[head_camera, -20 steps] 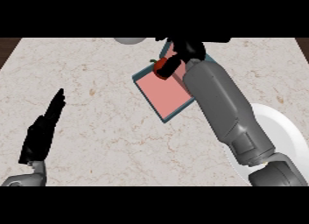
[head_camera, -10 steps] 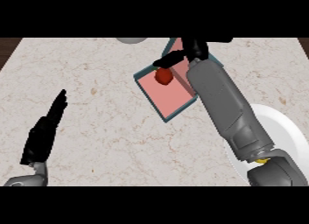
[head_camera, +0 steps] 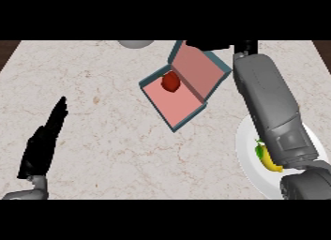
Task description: Pick the bell pepper from the plate and place it in the cardboard box
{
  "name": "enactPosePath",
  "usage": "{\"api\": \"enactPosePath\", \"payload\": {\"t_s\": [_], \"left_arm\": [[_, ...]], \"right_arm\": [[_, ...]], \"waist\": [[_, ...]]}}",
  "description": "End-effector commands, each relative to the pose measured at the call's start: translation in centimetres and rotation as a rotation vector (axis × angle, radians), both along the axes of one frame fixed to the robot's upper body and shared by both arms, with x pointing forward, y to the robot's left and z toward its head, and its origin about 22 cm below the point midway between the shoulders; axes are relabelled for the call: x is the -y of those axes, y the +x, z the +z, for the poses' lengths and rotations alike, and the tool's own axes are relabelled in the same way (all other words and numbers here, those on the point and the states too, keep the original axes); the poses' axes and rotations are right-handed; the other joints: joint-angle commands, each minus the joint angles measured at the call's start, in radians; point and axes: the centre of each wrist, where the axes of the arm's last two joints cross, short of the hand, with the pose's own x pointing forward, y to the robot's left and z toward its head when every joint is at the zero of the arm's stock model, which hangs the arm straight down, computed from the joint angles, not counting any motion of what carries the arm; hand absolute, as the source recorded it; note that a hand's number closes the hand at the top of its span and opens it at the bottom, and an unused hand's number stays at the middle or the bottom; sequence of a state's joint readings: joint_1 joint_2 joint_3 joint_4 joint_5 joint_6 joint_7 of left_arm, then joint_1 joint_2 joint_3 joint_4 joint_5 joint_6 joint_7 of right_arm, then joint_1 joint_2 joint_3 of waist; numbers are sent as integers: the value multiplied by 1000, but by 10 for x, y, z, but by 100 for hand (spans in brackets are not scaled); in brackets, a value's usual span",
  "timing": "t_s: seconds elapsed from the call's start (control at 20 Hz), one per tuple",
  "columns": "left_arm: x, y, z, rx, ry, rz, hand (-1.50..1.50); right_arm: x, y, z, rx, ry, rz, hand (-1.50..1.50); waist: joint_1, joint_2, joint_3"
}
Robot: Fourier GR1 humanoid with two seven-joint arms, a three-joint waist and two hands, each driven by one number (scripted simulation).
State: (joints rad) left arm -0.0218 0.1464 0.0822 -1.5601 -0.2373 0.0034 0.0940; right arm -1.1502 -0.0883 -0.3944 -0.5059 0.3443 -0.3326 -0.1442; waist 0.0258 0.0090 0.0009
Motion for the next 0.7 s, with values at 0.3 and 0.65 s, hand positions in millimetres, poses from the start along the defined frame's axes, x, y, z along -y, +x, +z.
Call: {"api": "enactPosePath", "payload": {"t_s": [0.3, 0.65], "left_arm": [[10, -6, -4, -1, -6, 30, 0], [4, -3, -12, -7, -12, 1, 0]], "right_arm": [[166, -16, 12, 34, 127, -174, -150], [256, -48, 12, 59, 103, -119, -150]], "waist": [[-20, -7, 0], [-8, 0, 0]]}}
